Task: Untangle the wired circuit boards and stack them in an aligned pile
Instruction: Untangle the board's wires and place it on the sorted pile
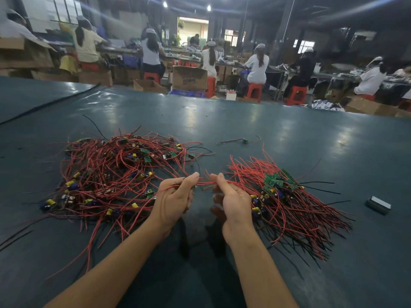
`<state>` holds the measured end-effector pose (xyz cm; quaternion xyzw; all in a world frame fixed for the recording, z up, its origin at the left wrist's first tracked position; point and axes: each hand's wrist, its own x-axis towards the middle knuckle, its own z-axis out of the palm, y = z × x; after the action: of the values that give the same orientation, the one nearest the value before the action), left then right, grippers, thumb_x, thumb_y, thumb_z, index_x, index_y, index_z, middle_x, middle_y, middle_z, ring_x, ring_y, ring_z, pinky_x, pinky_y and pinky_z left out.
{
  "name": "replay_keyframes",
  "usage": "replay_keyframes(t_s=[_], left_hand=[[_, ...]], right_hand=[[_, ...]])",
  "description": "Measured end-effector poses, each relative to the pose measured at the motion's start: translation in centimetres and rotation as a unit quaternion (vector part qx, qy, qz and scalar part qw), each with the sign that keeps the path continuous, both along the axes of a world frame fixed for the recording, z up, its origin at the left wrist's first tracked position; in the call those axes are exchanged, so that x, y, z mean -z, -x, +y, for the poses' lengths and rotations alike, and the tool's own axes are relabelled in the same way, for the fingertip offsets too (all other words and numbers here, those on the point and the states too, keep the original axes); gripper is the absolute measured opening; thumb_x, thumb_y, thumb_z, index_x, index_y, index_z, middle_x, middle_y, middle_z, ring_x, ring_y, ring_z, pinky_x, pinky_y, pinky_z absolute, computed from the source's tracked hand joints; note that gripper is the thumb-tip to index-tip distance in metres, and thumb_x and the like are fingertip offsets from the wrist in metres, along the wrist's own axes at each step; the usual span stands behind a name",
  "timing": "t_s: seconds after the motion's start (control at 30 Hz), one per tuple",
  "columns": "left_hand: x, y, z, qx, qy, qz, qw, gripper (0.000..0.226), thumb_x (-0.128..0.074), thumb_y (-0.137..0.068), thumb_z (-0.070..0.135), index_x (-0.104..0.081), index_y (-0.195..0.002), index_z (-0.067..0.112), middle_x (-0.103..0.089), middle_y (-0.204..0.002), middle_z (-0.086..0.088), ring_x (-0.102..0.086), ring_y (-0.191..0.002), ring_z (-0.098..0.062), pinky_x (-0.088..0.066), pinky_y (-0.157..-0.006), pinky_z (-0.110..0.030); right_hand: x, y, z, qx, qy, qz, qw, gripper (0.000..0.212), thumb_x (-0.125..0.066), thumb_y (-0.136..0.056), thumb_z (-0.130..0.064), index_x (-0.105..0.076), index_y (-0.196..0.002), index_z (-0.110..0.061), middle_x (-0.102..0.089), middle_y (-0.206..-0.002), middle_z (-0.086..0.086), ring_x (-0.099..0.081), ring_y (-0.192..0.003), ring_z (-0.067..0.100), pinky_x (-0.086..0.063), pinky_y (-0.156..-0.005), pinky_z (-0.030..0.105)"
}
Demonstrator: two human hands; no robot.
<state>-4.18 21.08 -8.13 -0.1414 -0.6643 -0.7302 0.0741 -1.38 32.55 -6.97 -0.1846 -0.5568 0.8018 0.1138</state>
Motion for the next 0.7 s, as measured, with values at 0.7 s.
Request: replay_keyframes(t_s=[0.7], left_hand=[[-0.65,-0.18,-0.4,0.031,-0.044,-0.01,0.999,0.063,-0.054,-0.096,0.013,-0.039,-0.035,0.024,-0.029,-0.033,0.008,-0.026,-0.029,-0.01,-0.026,-0.04,-0.021]], right_hand=[[0.42,0.2,-0.1,0.178,0.142,0.117,0.967,0.032,-0.048,-0.103,-0.014,-0.057,-0.132,-0.023,-0.068,-0.057,0.007,-0.032,-0.032,0.009,-0.034,-0.038,0.018]])
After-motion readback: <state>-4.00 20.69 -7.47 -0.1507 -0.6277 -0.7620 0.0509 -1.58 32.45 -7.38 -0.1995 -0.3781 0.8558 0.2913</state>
